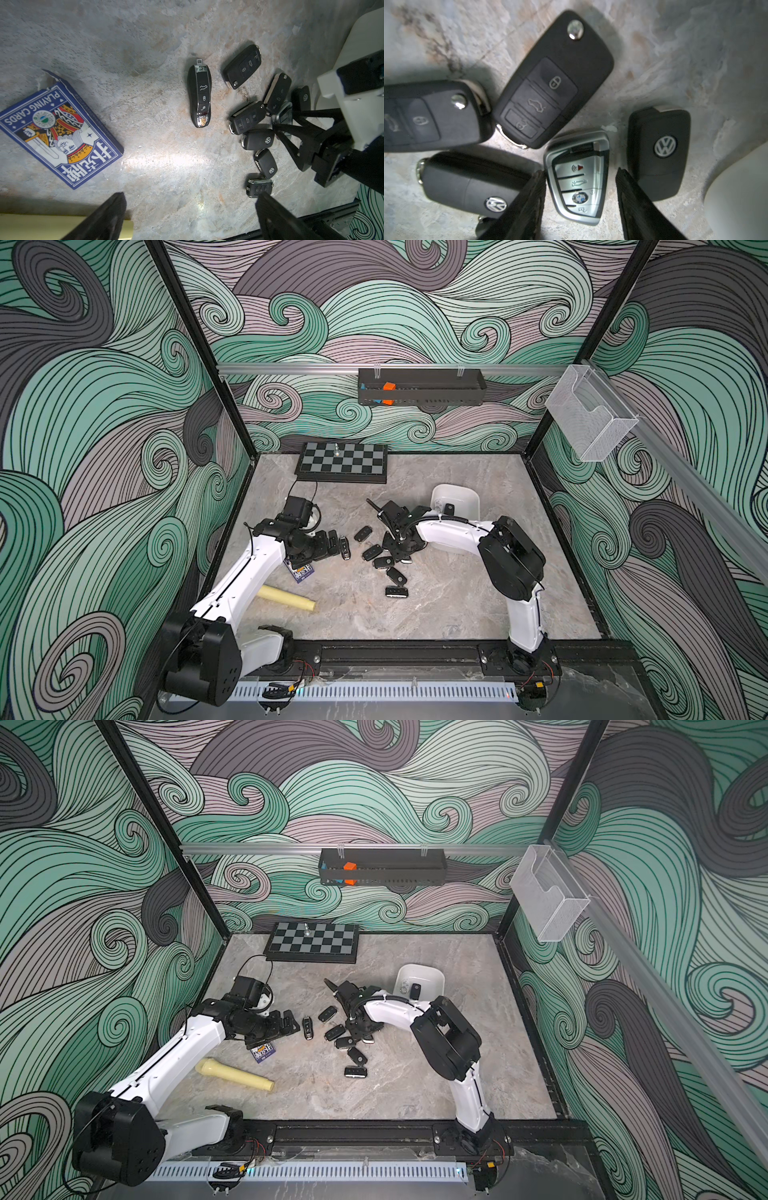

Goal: Place the car key into the storage box
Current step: Pick up the car key from the center of the board.

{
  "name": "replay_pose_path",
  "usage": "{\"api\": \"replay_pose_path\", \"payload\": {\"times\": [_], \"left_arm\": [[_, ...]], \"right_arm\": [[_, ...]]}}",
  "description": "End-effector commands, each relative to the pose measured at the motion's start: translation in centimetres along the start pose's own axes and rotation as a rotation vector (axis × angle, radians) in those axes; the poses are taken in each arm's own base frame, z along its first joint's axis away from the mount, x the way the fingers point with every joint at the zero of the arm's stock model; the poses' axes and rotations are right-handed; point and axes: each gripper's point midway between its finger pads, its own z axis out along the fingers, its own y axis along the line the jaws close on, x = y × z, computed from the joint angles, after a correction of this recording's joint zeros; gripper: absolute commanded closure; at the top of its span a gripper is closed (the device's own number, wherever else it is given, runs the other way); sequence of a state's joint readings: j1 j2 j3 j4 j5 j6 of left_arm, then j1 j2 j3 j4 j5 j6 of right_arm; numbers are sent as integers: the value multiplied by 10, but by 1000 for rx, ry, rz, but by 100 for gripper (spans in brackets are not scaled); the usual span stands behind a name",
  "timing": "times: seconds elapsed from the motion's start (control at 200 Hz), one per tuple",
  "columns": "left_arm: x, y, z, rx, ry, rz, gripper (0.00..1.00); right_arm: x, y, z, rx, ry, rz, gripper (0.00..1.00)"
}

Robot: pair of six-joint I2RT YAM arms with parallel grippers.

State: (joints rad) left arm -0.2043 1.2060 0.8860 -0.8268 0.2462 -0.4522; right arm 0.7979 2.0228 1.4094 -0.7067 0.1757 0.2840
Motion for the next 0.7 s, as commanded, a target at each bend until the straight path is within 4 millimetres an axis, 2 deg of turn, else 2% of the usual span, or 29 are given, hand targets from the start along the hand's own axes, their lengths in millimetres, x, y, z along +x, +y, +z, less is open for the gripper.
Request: {"api": "replay_pose_path", "payload": {"times": [0.0, 0.205, 0.42, 0.55, 0.695], "left_arm": [[4, 3, -4, -17, 2, 10, 1], [5, 3, -5, -16, 2, 10, 1], [5, 3, -5, -16, 1, 10, 1], [5, 3, -5, -17, 3, 10, 1], [4, 3, -5, -16, 3, 9, 1]], "right_arm": [[10, -2, 11, 30, 42, -12, 46], [16, -3, 18, 40, 67, -7, 46], [16, -5, 16, 44, 63, -8, 60], [11, -2, 7, 25, 42, -12, 66], [1, 1, -14, -7, -10, -6, 70]]}}
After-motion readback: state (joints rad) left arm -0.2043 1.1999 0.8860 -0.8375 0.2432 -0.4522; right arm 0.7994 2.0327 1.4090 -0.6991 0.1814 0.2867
